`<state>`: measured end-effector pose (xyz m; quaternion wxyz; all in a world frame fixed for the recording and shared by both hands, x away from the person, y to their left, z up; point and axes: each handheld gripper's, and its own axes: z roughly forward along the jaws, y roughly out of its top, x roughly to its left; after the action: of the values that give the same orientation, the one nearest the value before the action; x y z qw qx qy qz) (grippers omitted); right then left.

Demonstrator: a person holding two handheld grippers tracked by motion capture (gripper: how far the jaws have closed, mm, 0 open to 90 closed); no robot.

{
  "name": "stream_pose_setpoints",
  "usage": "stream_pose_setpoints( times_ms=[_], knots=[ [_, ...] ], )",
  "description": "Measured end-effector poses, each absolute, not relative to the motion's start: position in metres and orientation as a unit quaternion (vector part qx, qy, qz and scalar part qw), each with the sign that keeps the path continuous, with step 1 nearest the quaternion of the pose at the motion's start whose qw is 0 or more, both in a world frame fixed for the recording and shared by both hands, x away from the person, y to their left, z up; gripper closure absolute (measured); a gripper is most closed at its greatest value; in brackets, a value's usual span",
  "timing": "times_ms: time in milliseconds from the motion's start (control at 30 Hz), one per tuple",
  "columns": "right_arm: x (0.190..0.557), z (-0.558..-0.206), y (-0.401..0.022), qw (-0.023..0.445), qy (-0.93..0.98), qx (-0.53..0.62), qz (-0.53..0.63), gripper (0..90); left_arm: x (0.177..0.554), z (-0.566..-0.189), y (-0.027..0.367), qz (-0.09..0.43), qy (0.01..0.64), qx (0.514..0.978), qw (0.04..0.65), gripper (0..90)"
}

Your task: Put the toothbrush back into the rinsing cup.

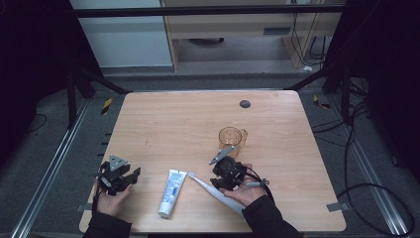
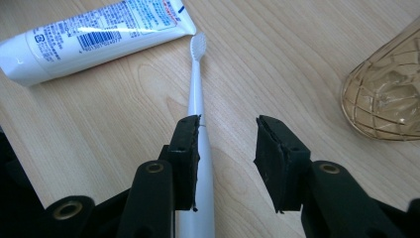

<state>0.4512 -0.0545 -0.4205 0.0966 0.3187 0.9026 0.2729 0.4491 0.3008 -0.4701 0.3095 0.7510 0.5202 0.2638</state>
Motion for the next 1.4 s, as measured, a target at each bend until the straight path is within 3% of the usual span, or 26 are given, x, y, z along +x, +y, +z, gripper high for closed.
stream_pose_setpoints(
  times_ms=[1400],
  knots=[
    [0.457,-0.467,-0.028,0.048,0.931,0.313,0.179,58.7,0.449,-0.47,0.301,0.264,0.52,0.752,0.308,54.7]
  ],
)
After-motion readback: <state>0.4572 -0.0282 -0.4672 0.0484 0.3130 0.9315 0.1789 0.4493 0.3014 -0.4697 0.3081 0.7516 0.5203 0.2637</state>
